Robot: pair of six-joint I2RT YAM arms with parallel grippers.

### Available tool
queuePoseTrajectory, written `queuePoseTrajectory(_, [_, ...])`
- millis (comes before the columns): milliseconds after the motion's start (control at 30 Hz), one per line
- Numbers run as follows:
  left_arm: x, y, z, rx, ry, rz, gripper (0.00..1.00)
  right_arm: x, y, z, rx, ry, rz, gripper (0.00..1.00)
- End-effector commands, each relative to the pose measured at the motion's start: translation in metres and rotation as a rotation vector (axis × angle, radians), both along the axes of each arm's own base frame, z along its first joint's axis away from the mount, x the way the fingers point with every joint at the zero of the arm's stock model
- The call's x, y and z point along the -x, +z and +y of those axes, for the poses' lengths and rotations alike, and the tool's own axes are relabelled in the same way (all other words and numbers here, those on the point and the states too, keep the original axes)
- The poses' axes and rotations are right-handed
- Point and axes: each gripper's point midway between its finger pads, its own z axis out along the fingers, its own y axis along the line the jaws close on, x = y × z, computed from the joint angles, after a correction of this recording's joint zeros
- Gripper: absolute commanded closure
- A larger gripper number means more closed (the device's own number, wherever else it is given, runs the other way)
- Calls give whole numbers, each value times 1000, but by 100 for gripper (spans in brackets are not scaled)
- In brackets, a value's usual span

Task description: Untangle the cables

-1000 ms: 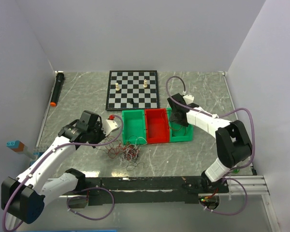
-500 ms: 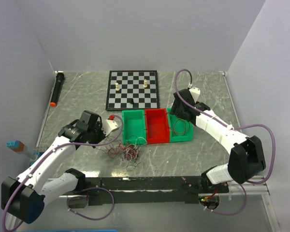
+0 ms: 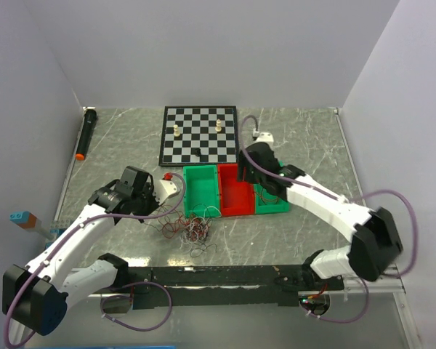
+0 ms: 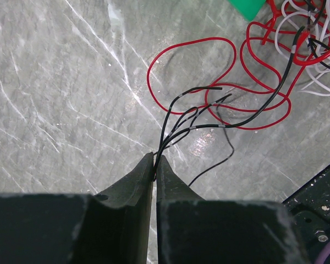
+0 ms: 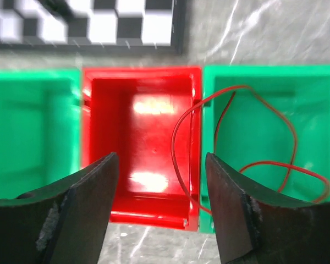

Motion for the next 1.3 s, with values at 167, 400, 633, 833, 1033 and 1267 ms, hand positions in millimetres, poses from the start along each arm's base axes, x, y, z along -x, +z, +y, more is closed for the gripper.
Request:
queuePoseTrajectory(167, [-6, 11, -4, 30, 13, -26, 88, -3, -38, 9, 131, 34, 81, 41])
queuePoseTrajectory(400, [-7, 12, -5, 33, 12, -26, 88, -4, -36, 4, 137, 0, 73, 79])
queuePoseTrajectory(633, [-7, 12, -4, 29, 11, -32, 88, -6, -23, -19, 134, -81, 41, 100])
queuePoseTrajectory(833, [-5, 10, -2, 24, 13, -31, 88, -6, -23, -49, 64, -168, 35, 100])
queuePoseTrajectory(1033, [-6, 11, -2, 25, 10, -38, 88, -10, -42, -68, 37, -199, 79, 100])
queuePoseTrajectory(1267, [-7, 13, -5, 34, 16, -25, 87, -33, -77, -56, 21, -181, 184, 100])
